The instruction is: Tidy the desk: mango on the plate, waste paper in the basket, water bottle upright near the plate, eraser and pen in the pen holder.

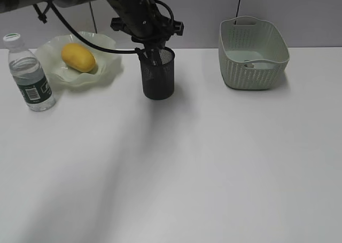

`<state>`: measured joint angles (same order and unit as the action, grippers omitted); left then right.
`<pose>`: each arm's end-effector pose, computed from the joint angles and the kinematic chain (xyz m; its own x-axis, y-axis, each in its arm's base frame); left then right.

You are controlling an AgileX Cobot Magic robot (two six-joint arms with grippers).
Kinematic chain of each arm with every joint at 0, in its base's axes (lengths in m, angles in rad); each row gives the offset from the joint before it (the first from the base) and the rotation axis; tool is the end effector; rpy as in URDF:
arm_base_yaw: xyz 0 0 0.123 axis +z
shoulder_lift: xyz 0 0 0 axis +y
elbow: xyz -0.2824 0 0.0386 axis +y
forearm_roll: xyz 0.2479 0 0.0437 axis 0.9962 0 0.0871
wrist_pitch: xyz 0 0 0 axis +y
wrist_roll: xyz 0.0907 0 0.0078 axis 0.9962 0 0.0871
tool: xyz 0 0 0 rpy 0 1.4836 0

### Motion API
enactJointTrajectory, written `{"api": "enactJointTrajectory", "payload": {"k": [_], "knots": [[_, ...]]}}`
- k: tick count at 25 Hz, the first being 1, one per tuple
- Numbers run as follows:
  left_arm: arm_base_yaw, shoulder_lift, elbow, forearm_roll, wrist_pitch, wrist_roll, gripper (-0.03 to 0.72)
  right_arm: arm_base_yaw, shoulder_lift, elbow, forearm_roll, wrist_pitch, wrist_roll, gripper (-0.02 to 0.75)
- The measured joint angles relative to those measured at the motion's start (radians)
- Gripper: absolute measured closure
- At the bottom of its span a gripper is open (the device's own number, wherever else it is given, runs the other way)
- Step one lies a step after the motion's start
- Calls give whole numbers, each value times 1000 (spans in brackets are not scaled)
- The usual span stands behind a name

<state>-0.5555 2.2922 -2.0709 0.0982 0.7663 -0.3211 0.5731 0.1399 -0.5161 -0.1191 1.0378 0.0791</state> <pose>0.4480 -0.2708 0.2267 -0.7652 0.1841 -0.6169 0.3103 0.9451 -0.1028 0.0188 0.0010 0.2832 -0.4628 -0.2769 -0.8421 -0.4586 0.8877 -0.0399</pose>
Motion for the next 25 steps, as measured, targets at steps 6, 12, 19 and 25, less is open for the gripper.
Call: {"api": "enactJointTrajectory", "payload": {"k": [6,12,19,25], "knots": [[0,-13,0,1,-1,0,311,0,0,0,0,0,0,234],[0,-92,0,8,9,0,288,0,0,0,0,0,0,234],[0,-224,-1,28,273,13,286,0,0,0,0,0,0,235],[0,-313,15,-6,447,114,264,0,0,0,0,0,0,235]]}}
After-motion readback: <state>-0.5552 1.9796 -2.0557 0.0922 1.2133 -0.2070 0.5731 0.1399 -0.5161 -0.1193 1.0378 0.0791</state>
